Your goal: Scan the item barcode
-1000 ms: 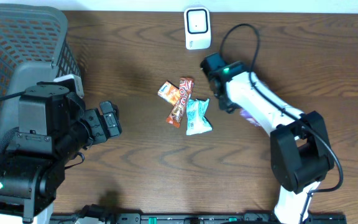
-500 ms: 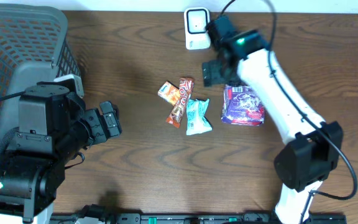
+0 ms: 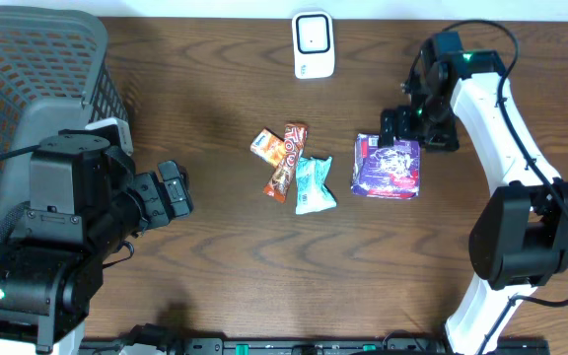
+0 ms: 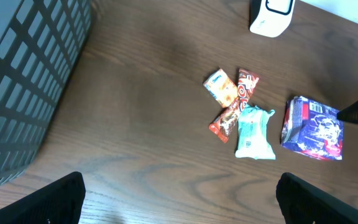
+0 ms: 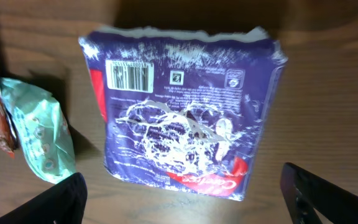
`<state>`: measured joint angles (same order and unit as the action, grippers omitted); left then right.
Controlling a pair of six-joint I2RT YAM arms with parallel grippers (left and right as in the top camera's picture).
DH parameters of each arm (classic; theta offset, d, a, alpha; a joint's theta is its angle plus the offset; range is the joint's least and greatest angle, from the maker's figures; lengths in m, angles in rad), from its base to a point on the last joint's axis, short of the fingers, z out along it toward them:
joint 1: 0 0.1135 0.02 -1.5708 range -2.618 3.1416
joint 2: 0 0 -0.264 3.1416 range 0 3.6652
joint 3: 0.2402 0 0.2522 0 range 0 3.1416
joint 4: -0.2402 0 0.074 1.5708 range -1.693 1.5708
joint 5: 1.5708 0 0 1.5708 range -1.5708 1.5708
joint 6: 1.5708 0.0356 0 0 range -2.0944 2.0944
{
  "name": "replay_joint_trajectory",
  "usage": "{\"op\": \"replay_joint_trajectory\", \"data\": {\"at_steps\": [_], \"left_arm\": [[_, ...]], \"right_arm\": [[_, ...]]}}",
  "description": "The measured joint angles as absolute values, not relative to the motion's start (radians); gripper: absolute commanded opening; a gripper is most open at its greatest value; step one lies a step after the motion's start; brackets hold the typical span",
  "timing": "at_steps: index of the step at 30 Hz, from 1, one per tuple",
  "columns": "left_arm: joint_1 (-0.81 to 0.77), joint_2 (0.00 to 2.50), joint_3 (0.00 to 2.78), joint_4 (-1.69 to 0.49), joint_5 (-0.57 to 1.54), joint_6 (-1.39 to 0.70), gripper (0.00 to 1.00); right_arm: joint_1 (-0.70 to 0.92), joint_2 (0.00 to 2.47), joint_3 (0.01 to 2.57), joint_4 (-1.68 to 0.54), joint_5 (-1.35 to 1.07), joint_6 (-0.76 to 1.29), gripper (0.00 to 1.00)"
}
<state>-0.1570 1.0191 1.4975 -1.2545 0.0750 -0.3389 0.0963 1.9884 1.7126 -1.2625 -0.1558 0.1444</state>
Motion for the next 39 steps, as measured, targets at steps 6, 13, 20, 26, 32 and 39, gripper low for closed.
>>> {"op": "replay_joint_trajectory", "data": {"at_steps": [6, 13, 20, 26, 32, 39], "left_arm": [[-0.157, 1.019, 1.497, -1.254, 0.075, -0.339, 0.98], [-0.157, 1.019, 1.497, -1.254, 0.075, -0.339, 0.98], [-0.157, 1.019, 1.497, -1.255, 0.075, -0.339, 0.98], [-0.157, 1.019, 1.497, -1.254, 0.075, -0.339, 0.98], [-0.157, 1.019, 1.497, -1.254, 0.075, -0.339, 0.98], [-0.157, 1.019, 1.497, -1.255, 0.075, -0.339, 0.98]], "right_arm": [[0.033, 1.989, 1.657, -1.217, -0.236, 0.117, 0.99], [-0.097, 1.988, 1.538, -1.102, -0.339, 0.092, 0.96], [-0.099, 1.989, 1.310, -0.916, -0.460, 0.038, 0.53], [-0.099, 1.980, 1.275, -0.892, -0.553, 0.031, 0.01], [-0.088, 1.979, 1.399, -1.060, -0.497, 0.068, 0.01], [0.005, 1.980, 1.740, -1.345, -0.012, 0.277, 0.01]]}}
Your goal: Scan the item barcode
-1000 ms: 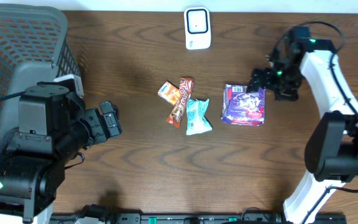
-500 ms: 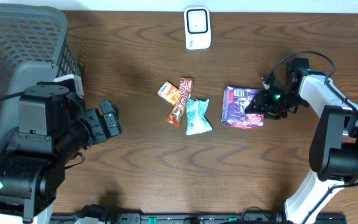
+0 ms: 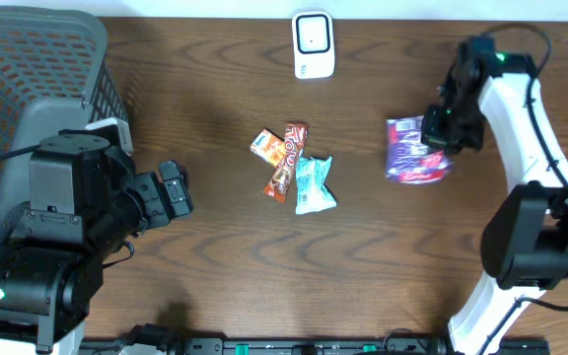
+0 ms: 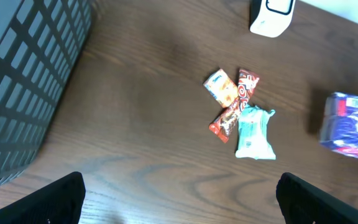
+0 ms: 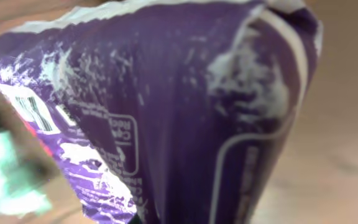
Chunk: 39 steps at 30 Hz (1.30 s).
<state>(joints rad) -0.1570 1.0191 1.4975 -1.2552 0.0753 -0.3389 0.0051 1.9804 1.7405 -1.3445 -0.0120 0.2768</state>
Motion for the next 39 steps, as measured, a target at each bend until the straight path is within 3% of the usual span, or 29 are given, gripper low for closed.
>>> {"op": "replay_joint_trajectory", "data": {"at_steps": [5, 9, 13, 16, 18, 22, 23, 25, 31, 39], "left_arm": [[-0.157, 1.019, 1.497, -1.254, 0.075, -0.339, 0.98], [-0.157, 1.019, 1.497, -1.255, 0.075, -0.339, 0.98], [-0.157, 1.019, 1.497, -1.255, 0.075, -0.339, 0.98], [-0.157, 1.019, 1.497, -1.255, 0.075, -0.339, 0.98], [-0.157, 1.019, 1.497, -1.255, 0.075, -0.339, 0.98], [-0.157, 1.019, 1.497, -1.255, 0.075, -0.339, 0.98], [-0.157, 1.019, 1.497, -1.255, 0.075, -0.339, 0.98], [-0.157, 1.019, 1.497, -1.255, 0.075, -0.339, 0.98], [-0.157, 1.019, 1.497, -1.255, 0.075, -0.339, 0.98], [-0.157, 1.019, 1.497, -1.255, 0.075, -0.339, 0.98]], "right_arm": [[0.147, 1.978, 1.785, -1.473, 0.426, 0.480, 0.01], [0.232, 1.978, 1.739, -1.436, 0.658, 0.585, 0.02], [0.260, 1.980, 1.622, -1.344, 0.734, 0.626, 0.14], [0.275, 1.983, 1.547, -1.272, 0.713, 0.643, 0.17], [0.303, 1.987, 1.525, -1.229, 0.677, 0.648, 0.27], [0.374, 1.988, 1.523, -1.171, 0.639, 0.657, 0.63], [0.399, 1.988, 1.523, -1.154, 0.629, 0.666, 0.76], [0.444, 1.988, 1.523, -1.124, 0.607, 0.661, 0.88], [0.532, 1.988, 1.526, -1.041, 0.499, 0.618, 0.99], [0.510, 1.990, 1.749, -1.057, 0.208, 0.541, 0.99]]}}
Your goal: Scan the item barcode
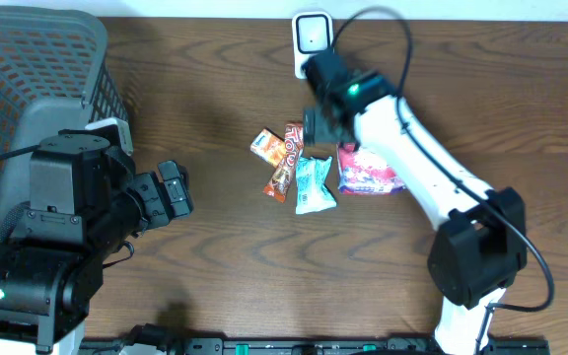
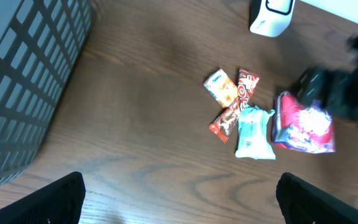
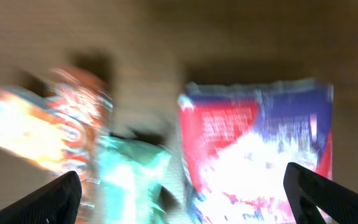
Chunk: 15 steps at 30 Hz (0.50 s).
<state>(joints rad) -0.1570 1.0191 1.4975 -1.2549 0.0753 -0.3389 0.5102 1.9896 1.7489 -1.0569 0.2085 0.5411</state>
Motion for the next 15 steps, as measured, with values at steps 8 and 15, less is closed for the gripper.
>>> {"op": "replay_joint_trajectory", "data": {"at_steps": [8, 15], "left_arm": [[-0.157, 1.019, 1.497, -1.255, 0.075, -0.339, 0.98], [-0.157, 1.019, 1.497, -1.254, 0.075, -0.339, 0.98]], "right_arm": [[0.317, 1.987, 1.935, -1.209, 0.030, 0.418, 0.99], [0.118, 1.987, 1.790, -1.245, -0.015, 0.314, 0.99]]}}
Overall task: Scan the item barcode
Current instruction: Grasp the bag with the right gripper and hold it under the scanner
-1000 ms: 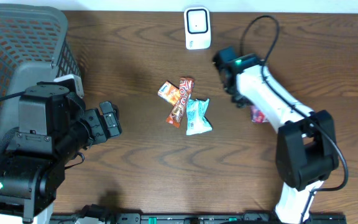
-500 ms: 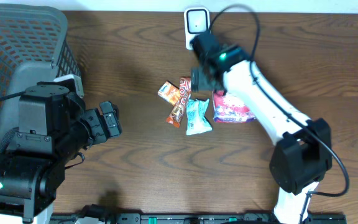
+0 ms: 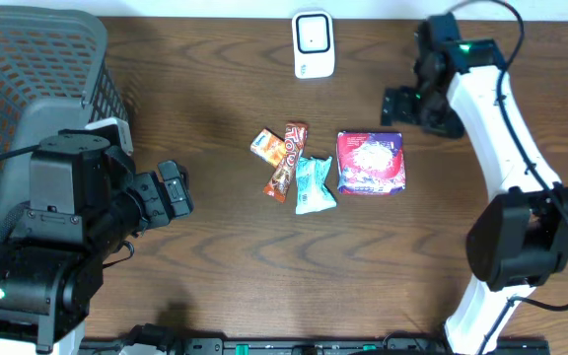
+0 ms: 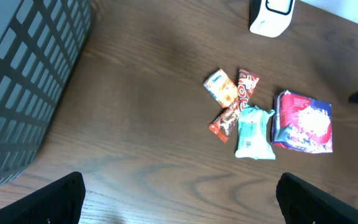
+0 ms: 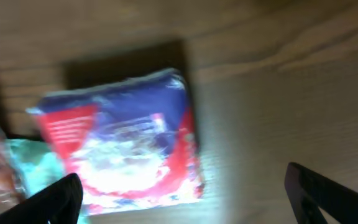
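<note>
The purple and red snack packet (image 3: 371,164) lies flat on the table with its red face up, right of the teal packet (image 3: 314,184); no barcode shows on it. The left wrist view shows the packet (image 4: 303,121) and the right wrist view shows it (image 5: 123,149) blurred. The white scanner (image 3: 313,44) stands at the back middle. My right gripper (image 3: 403,105) hovers open behind and right of the packet, holding nothing. My left gripper (image 3: 174,190) is open at the left, far from the items.
An orange snack (image 3: 266,145) and a red bar (image 3: 286,160) lie crossed just left of the teal packet. A grey mesh basket (image 3: 28,59) fills the back left corner. The table edge runs close behind the scanner.
My right arm was stretched over the middle near the scanner and the snacks; now it is back at the right, its open gripper behind the packet. The packet has stayed put, red face up.
First the packet lay barcode side up at the right, my open right gripper at its back edge. Then that gripper was shut on it, holding it up farther right. Later it lay red face up beside the teal packet, released, and the arm has drawn away.
</note>
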`<state>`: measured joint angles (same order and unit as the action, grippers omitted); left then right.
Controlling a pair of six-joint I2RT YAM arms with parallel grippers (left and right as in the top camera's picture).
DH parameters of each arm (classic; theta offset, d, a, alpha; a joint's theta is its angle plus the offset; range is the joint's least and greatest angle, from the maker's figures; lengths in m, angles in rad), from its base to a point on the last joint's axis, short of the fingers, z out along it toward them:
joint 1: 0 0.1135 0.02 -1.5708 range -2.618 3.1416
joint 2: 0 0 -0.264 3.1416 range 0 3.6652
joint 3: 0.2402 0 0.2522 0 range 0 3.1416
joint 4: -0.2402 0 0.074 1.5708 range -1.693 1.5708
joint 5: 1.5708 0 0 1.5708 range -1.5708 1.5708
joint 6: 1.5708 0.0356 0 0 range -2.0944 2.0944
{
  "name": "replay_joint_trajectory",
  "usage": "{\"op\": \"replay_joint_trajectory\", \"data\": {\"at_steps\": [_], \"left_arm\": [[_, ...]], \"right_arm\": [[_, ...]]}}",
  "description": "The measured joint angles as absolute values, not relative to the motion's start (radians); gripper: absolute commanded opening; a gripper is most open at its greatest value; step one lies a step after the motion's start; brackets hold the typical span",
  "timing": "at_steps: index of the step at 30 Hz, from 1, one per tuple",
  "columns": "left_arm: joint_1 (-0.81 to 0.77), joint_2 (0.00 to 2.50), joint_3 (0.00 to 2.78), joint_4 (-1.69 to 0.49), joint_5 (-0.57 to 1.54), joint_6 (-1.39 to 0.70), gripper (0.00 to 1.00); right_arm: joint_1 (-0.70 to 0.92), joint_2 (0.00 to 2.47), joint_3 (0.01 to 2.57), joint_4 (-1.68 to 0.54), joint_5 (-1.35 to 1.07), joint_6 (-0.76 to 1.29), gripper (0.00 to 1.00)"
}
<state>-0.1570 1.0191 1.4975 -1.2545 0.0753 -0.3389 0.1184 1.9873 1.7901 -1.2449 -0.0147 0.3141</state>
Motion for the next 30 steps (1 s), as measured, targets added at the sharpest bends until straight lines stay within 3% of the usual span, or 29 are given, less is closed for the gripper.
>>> {"op": "replay_joint_trajectory", "data": {"at_steps": [5, 11, 12, 14, 15, 17, 24, 30], "left_arm": [[-0.157, 1.019, 1.497, -1.254, 0.075, -0.339, 0.98], [-0.157, 1.019, 1.497, -1.254, 0.075, -0.339, 0.98], [-0.157, 1.019, 1.497, -1.254, 0.075, -0.339, 0.98], [-0.157, 1.019, 1.497, -1.255, 0.075, -0.339, 0.98], [-0.157, 1.019, 1.497, -1.255, 0.075, -0.339, 0.98], [-0.157, 1.019, 1.497, -1.255, 0.075, -0.339, 0.98], [-0.157, 1.019, 1.497, -1.254, 0.075, -0.339, 0.98], [-0.157, 1.019, 1.497, -1.254, 0.075, -0.339, 0.98]], "right_arm": [[0.022, 1.987, 1.605, -1.120, -0.198, 0.169, 0.90], [-0.038, 1.988, 1.374, -0.872, -0.434, 0.089, 0.89], [-0.041, 1.988, 1.337, -0.834, -0.467, 0.084, 0.85], [-0.042, 1.988, 1.274, -0.771, -0.527, 0.080, 0.65], [-0.043, 1.985, 1.255, -0.751, -0.564, 0.072, 0.40], [-0.038, 1.981, 1.213, -0.695, -0.615, 0.069, 0.03], [-0.022, 1.983, 1.213, -0.671, -0.700, 0.198, 0.01], [0.033, 1.990, 1.400, -0.550, -0.719, 0.400, 0.01]]}}
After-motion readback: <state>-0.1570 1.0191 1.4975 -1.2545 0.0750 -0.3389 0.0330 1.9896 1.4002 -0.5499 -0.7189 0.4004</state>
